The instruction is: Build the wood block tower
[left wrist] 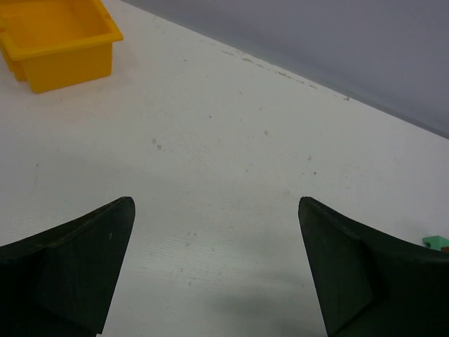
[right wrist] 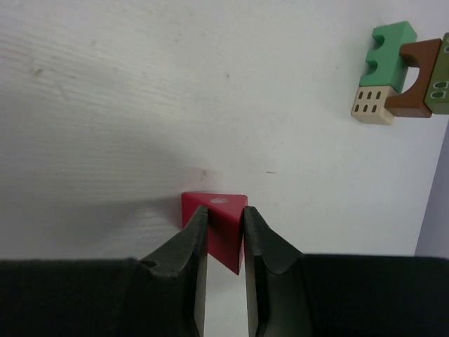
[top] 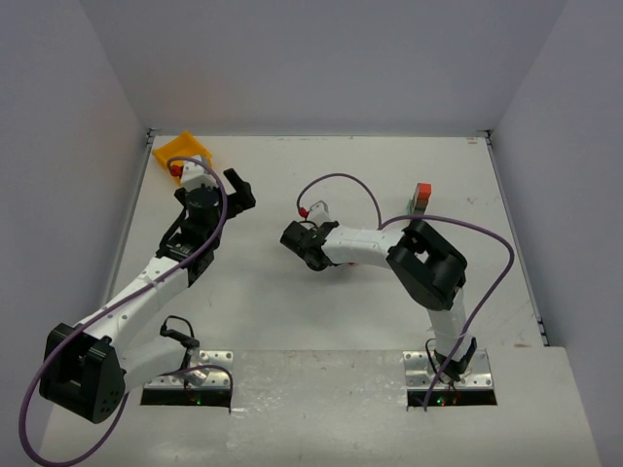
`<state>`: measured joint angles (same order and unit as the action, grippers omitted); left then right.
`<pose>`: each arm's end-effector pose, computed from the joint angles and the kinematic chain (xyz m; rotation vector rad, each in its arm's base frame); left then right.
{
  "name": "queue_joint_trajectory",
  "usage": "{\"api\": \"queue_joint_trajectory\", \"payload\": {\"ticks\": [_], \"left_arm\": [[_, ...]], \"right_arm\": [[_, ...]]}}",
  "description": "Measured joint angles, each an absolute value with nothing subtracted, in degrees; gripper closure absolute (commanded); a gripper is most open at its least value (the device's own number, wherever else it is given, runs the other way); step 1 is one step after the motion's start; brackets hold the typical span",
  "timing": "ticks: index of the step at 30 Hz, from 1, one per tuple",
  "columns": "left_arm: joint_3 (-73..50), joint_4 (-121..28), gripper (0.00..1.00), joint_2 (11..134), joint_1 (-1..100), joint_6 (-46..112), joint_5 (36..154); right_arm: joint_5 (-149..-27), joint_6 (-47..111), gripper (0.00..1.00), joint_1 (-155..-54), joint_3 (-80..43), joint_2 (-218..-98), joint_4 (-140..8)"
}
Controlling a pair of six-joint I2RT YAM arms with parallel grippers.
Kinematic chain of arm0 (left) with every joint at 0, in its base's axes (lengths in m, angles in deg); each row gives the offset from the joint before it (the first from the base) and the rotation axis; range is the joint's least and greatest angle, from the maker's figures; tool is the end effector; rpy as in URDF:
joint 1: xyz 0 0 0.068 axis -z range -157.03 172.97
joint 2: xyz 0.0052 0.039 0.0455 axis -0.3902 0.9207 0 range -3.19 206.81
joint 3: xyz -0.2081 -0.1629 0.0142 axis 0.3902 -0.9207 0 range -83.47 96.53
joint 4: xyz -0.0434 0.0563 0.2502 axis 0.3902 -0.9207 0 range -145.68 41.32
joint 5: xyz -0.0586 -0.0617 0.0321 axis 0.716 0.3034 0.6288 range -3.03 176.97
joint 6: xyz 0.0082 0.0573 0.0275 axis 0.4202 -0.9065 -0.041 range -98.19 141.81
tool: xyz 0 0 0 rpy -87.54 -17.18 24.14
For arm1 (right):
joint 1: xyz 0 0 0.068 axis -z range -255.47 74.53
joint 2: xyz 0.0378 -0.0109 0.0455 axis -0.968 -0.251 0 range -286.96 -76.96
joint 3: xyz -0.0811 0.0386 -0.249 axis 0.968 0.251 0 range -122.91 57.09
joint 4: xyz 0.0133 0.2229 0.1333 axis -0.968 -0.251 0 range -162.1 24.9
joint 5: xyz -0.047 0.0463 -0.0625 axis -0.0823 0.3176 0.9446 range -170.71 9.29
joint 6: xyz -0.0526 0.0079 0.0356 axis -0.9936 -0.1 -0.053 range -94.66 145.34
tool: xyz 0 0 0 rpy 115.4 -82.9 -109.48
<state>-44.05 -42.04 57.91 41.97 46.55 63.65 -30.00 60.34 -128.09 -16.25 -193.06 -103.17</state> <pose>0.2526 -0.0663 0.2719 -0.3732 1.7758 -0.1687 0.2544 0.2698 0.1177 -0.2701 2.3220 -0.6690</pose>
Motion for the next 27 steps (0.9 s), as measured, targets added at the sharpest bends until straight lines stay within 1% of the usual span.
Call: {"api": "queue_joint_trajectory", "payload": {"ticks": [5,10,12,13,20,27], "left_arm": [[-44.1,-42.0,0.00,57.9,42.0,46.6,63.9],[-44.1,-42.0,0.00,57.9,42.0,46.6,64.1],[-44.1,-42.0,0.00,57.9,42.0,46.6,64.1],[-44.1,-42.0,0.00,57.9,42.0,46.6,64.0],[-44.1,-42.0,0.00,57.9,42.0,46.6,64.0],[-44.1,-42.0,0.00,57.8,42.0,46.6,63.8]], "right_arm": [[-29.8,59.5,0.89,-130.9,-16.8,-193.1,-100.4],[-29.6,58.6,0.90,-132.5,-17.2,-193.4,-99.0],[-29.6,58.1,0.99,-133.3,-17.7,-193.7,-98.5],[-29.5,57.8,1.00,-133.7,-18.2,-194.1,-98.2],[-26.0,55.2,1.00,-136.8,-20.7,-196.6,-96.9],[-19.9,55.0,1.00,-136.6,-19.8,-196.6,-98.9]]}}
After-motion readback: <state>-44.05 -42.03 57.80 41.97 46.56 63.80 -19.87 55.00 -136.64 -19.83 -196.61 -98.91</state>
